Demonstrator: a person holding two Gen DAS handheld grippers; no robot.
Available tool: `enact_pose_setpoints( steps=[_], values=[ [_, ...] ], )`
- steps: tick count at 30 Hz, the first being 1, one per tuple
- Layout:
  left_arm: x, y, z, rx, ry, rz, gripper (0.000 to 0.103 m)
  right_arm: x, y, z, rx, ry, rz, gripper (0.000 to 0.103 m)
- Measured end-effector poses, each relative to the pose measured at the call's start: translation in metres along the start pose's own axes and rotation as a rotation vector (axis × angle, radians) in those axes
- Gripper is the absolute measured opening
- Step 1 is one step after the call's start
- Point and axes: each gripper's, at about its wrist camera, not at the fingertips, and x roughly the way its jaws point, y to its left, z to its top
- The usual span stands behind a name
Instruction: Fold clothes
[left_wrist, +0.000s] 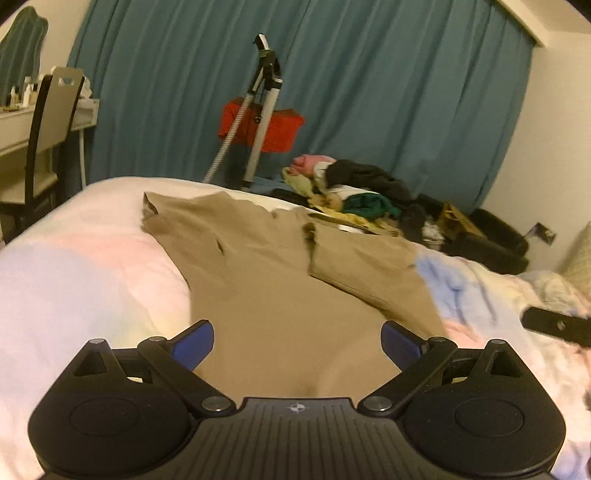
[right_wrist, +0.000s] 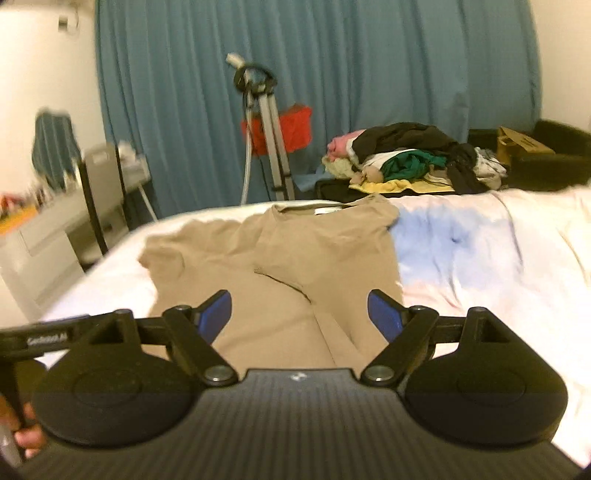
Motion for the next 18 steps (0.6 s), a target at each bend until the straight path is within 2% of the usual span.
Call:
enact_pose_setpoints(
  steps=[3, 7, 9, 13, 18],
  values=[
    [-0.016, -0.013, -0.008, 0.033, 0.018, 0.01, 0.098, -0.037, -0.024, -0.024, 0.056, -0.071, -0.025, 0.082],
    [-0.025, -0.03, -0.012, 0.033, 0.038, -0.006, 0.098, -0.058, -0.056, -0.044, 0.147, -0.054, -0.046, 0.082],
    [-0.023, -0.037, -0.015, 0.015, 0.07, -0.035, 0.097, -0.067, -0.067, -0.04, 0.158, -0.082, -0.059, 0.082],
    [-0.011, -0.053, -0.029, 0.03, 0.143, -0.046, 0.096, -0.083, -0.096, -0.027, 0.165, -0.168, -0.106, 0.082],
    [0.006, -0.079, -0.049, 0.073, 0.239, -0.06, 0.091, -0.083, -0.137, -0.025, 0.248, -0.161, -0.129, 0.082]
  ],
)
